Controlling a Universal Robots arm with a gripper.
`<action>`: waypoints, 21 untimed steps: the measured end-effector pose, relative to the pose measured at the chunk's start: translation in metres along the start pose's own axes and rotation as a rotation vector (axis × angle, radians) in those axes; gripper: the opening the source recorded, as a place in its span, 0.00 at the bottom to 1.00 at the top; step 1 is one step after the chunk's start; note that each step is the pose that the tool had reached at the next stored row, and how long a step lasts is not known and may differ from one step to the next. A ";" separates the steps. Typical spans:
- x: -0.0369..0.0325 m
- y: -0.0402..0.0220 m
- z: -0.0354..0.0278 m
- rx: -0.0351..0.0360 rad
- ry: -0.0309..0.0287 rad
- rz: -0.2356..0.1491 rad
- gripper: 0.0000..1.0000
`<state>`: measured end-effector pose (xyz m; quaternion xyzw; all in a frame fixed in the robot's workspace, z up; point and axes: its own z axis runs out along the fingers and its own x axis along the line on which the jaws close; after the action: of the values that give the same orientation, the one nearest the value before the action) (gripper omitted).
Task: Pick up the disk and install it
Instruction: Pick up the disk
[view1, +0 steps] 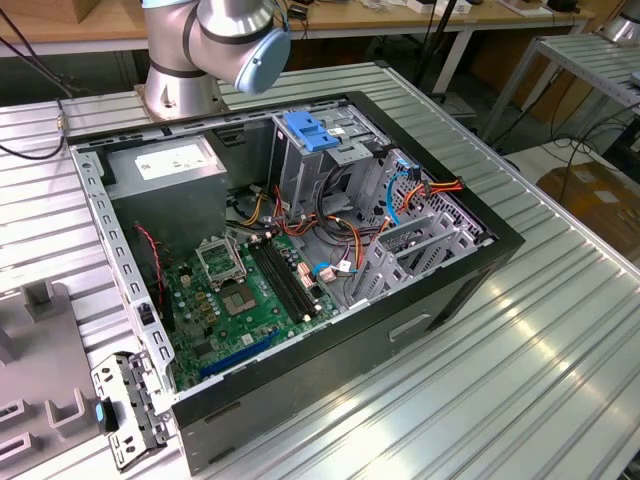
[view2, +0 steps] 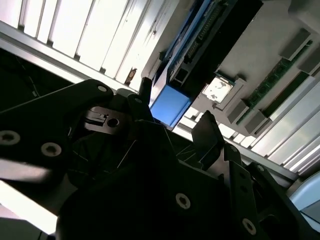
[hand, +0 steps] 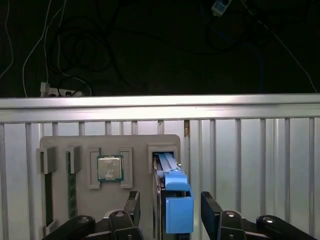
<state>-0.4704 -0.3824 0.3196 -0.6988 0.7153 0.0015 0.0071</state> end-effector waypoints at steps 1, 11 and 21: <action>-0.0002 0.0001 0.0028 0.0001 -0.0001 0.000 0.60; -0.0021 -0.0012 0.0240 -0.0152 0.0009 0.008 0.60; -0.0045 -0.0012 0.0241 -0.0155 0.0010 0.028 0.60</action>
<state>-0.4689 -0.3776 0.2956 -0.6887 0.7250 0.0068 0.0013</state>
